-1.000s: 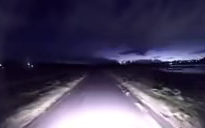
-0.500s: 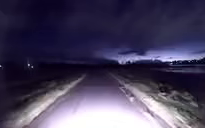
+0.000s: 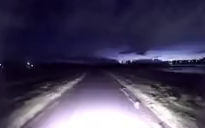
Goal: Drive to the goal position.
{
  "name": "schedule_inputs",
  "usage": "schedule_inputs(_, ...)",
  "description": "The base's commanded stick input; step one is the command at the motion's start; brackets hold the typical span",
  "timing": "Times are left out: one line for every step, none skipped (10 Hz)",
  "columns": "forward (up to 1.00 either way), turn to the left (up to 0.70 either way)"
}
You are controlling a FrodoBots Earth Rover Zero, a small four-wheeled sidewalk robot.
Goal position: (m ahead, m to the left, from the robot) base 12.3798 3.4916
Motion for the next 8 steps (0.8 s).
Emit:
schedule_inputs(0.7, 0.0)
schedule_inputs(0.7, 0.0)
schedule_inputs(0.7, 0.0)
schedule_inputs(0.7, 0.0)
schedule_inputs(0.7, 0.0)
schedule_inputs(0.7, 0.0)
schedule_inputs(0.7, 0.02)
schedule_inputs(0.7, 0.05)
